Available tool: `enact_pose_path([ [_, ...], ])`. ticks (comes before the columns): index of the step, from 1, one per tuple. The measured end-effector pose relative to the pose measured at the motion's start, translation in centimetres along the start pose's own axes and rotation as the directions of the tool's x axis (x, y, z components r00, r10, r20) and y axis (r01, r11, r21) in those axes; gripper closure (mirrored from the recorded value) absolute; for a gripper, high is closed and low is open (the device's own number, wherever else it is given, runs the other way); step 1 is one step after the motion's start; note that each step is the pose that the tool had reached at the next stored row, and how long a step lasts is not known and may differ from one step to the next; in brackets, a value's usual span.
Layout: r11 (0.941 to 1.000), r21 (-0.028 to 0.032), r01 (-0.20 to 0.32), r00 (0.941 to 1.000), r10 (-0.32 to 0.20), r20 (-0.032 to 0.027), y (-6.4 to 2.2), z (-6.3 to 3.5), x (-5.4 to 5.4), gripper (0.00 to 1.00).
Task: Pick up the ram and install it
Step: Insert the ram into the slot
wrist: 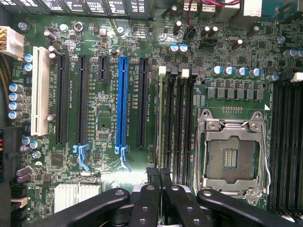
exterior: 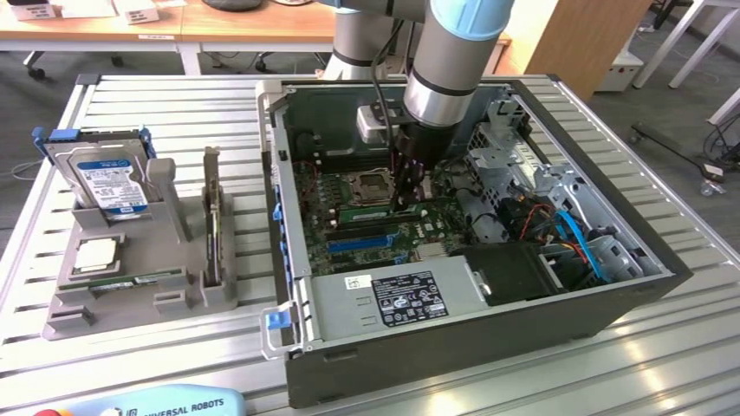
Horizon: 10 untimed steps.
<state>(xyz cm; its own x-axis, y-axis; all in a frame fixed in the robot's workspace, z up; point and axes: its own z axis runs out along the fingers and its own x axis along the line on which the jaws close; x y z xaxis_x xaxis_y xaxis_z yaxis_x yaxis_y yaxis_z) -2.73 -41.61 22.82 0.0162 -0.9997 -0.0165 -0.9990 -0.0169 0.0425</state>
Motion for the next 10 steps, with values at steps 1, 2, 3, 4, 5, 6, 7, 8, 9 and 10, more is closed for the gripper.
enact_pose_path([
  [1, 1.0, 0.0, 0.001, 1.0, -0.001, -0.0001, 0.0, 0.0, 0.0, 0.88],
  [2, 1.0, 0.0, 0.001, 1.0, -0.001, -0.0001, 0.0, 0.0, 0.0, 0.88],
  [3, 1.0, 0.0, 0.001, 1.0, -0.001, 0.0, -0.01, 0.0, 0.0, 0.88],
  [4, 1.0, 0.0, 0.001, 1.0, -0.001, -0.0001, -0.02, 0.0, 0.0, 0.88],
  [5, 1.0, 0.0, 0.001, 1.0, -0.001, 0.0, -0.02, 0.0, 0.0, 0.88],
  [6, 1.0, 0.0, 0.001, 1.0, -0.001, 0.0, -0.03, 0.0, 0.0, 0.88],
  [7, 1.0, 0.0, 0.0, 1.0, 0.0, 0.0, -0.03, 0.0, 0.0, 0.88],
  [8, 1.0, 0.0, 0.0, 1.0, 0.0, 0.0, -0.03, 0.0, 0.0, 0.88],
  [9, 1.0, 0.0, 0.0, 1.0, 0.0, 0.0, -0.03, 0.0, 0.0, 0.88],
  [10, 1.0, 0.0001, -0.001, 1.0, 0.001, 0.0001, -0.04, 0.0, 0.0, 0.88],
])
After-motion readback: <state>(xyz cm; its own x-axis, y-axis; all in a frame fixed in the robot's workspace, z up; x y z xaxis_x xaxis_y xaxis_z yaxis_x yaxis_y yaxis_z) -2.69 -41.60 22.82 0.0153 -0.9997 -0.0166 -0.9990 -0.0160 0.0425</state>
